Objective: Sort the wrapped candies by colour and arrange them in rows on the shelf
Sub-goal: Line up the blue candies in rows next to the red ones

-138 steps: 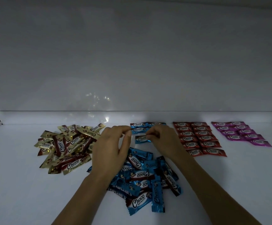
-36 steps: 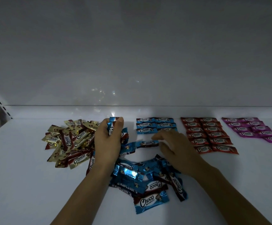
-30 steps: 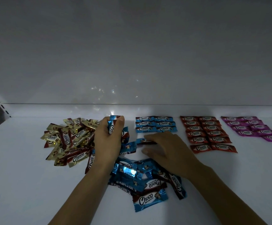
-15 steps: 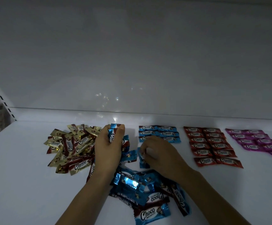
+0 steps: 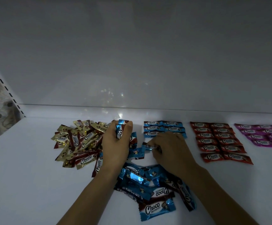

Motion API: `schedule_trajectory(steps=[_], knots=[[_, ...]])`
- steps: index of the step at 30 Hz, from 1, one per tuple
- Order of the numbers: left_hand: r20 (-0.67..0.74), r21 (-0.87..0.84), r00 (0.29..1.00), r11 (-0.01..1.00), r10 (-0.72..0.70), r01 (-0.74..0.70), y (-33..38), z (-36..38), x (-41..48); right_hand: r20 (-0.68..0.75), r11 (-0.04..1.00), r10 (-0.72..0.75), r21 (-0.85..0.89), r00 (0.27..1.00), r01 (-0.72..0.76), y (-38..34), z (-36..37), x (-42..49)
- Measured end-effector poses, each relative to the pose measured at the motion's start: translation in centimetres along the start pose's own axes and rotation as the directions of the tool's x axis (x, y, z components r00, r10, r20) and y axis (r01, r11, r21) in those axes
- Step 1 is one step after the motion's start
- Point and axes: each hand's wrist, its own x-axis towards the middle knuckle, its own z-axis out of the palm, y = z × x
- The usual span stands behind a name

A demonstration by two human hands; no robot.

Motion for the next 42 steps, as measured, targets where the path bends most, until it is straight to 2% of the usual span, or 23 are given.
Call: schedule_trajectory(steps=[3,8,12,18,26,28,30,32,33,35,37,42], knots=[[0.007,-0.005,1.000,1.000,-0.010,0.010,0.1,0.1,0.0,-0.015,0.999,0.026,0.030,1.000,-0.026,0.8,0.3,0.0],[0.008,0.012,1.000,1.000,0.028,-0.028,0.1,0.1,0.0,-0.014,0.993,-0.042,0.113,0.999,0.043,0.6,-0.6,-0.4],[-0.005,0.017,0.999,0.999,0.047,-0.047,0.2,0.1,0.0,0.031,0.995,-0.071,0.071,0.997,0.069,0.1,-0.6,-0.8],[-0.003,0.065,0.998,0.996,0.059,-0.059,-0.1,0.0,0.0,0.047,0.992,-0.058,0.113,0.997,0.053,0.3,-0.3,-1.0],[-0.004,0.075,0.996,0.993,0.091,-0.090,0.2,0.0,-0.1,0.036,0.989,-0.062,0.135,0.997,0.057,0.8,0.1,-1.0],[-0.001,0.107,0.993,0.987,0.121,-0.121,0.1,0.1,-0.1,-0.009,0.985,-0.063,0.160,0.998,0.063,0.4,-0.1,-0.9],[0.006,0.135,0.987,0.978,0.160,-0.160,0.0,0.1,-0.1,-0.038,0.919,0.001,0.395,0.999,0.014,-0.5,-0.9,-0.7],[0.012,0.164,0.978,0.964,0.208,-0.207,-0.1,0.1,-0.1,0.066,0.749,0.043,0.658,0.997,-0.076,-1.3,-1.7,-0.6],[0.018,0.162,0.974,0.961,0.225,-0.225,0.0,0.2,-0.1,0.108,0.716,0.018,0.692,0.994,-0.088,-1.6,-2.0,-0.8],[0.025,0.105,0.972,0.967,0.232,-0.233,0.2,0.2,-0.2,0.145,0.739,-0.044,0.671,0.988,-0.066,-2.1,-2.2,-1.1],[-0.002,0.038,0.980,0.980,0.197,-0.197,0.5,0.2,-0.3,0.142,0.735,-0.015,0.673,0.990,-0.085,-2.2,-2.6,-1.0],[-0.075,-0.046,0.997,0.999,0.020,-0.024,0.7,-0.2,0.2,0.133,0.415,0.151,0.891,0.979,-0.185,-1.3,-3.8,-0.6]])
